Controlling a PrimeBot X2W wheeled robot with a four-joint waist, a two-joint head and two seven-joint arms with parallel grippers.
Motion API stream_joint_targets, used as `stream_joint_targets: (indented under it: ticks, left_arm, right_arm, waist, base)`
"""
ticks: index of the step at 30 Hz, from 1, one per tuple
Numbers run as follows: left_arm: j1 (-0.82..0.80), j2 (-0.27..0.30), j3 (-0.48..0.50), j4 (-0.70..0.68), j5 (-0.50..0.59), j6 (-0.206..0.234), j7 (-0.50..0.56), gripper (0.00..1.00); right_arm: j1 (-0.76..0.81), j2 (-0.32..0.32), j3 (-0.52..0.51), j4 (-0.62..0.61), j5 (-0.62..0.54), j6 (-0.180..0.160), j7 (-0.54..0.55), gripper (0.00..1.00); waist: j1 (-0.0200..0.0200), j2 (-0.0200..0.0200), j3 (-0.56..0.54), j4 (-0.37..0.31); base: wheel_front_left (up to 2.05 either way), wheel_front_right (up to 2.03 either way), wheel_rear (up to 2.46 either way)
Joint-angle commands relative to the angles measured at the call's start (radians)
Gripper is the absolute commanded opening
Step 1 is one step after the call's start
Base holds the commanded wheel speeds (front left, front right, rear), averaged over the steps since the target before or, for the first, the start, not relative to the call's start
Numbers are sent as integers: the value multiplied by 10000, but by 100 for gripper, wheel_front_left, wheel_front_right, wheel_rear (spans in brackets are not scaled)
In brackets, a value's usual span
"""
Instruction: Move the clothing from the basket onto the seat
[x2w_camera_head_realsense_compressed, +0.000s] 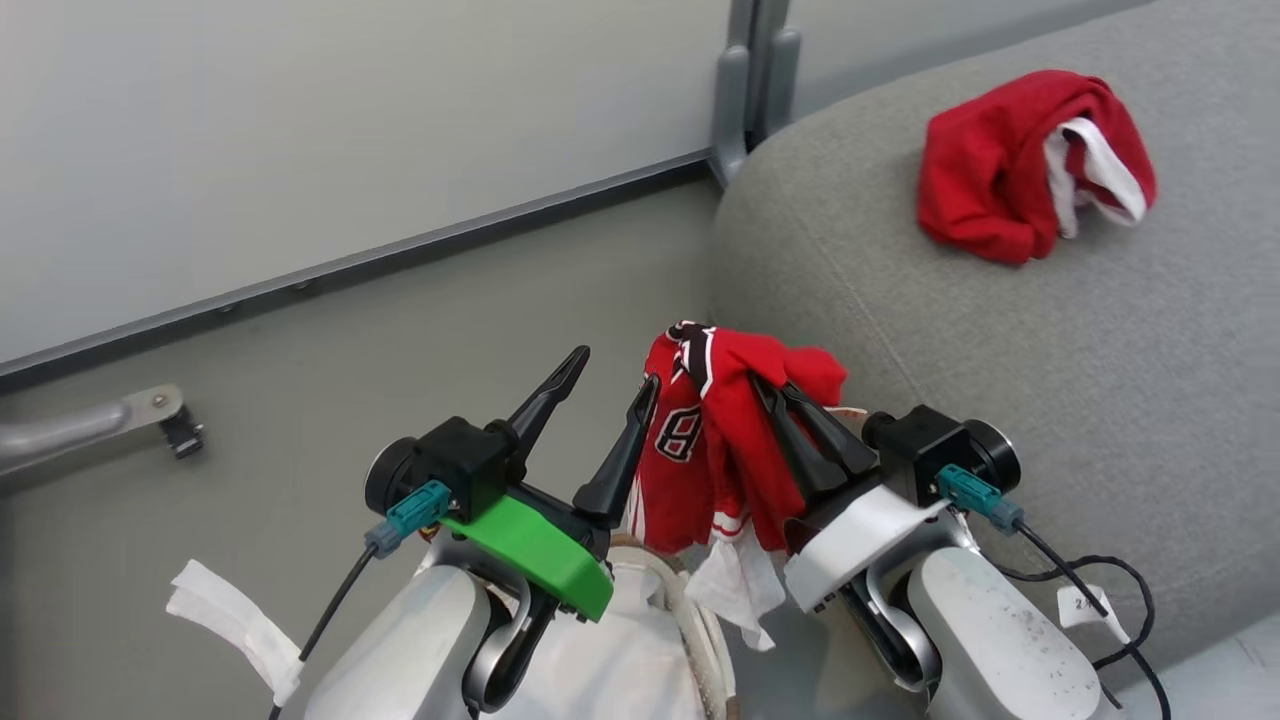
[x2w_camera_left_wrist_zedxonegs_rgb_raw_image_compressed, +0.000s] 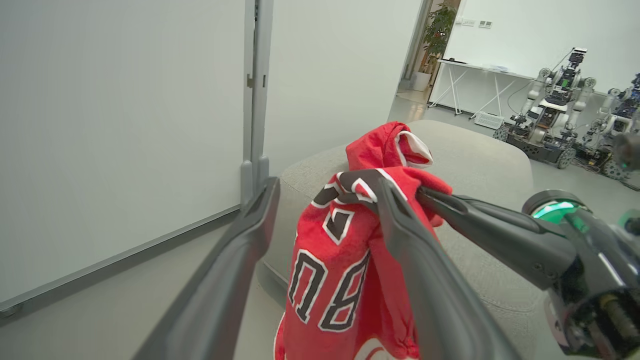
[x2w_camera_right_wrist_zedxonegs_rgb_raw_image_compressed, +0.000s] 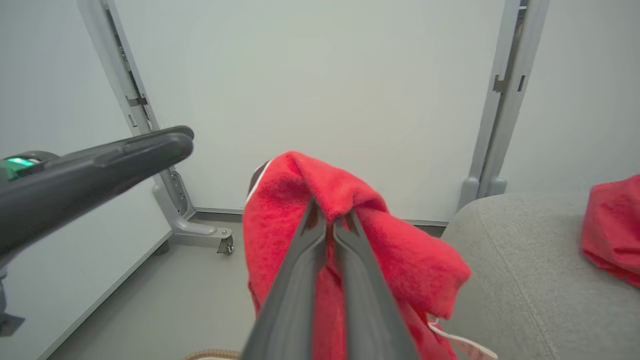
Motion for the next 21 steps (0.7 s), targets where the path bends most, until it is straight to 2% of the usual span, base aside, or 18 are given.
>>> stream_joint_targets:
  ticks: [1,4,8,15,21]
  left_arm:
    - [197,11,55,-18,34,-28,8,100]
    - [260,-20,62,-29,70,-28,8,100]
    - [193,34,-63,3,89,-28,6,100]
    - [-224,315,-591,-13,-21,-28,6,100]
    - [-636,881,-964,-164,-146,-28,8,100]
  right_arm:
    - [143,-13,-120,-103,-80,-14,-20,0]
    - [295,-14,-423,-266,-166,-14,-20,0]
    - [223,-11,-947,-330,-514,-14,-20,0]
    - [-835,-203,-2344,-233,-1646,-14,-20,0]
    - [-2855,-1244,-3362,-300,-2650,-14,-20,0]
  waist:
    - [0,0,269,-1822]
    - [0,0,390,-2303]
    - [0,0,682,-2496]
    - [0,0,1538,-1977]
    - [0,0,2574,-1409]
  base:
    - [0,0,0]
    - [0,0,0]
    - [0,0,0]
    - [0,0,0]
    - [0,0,0]
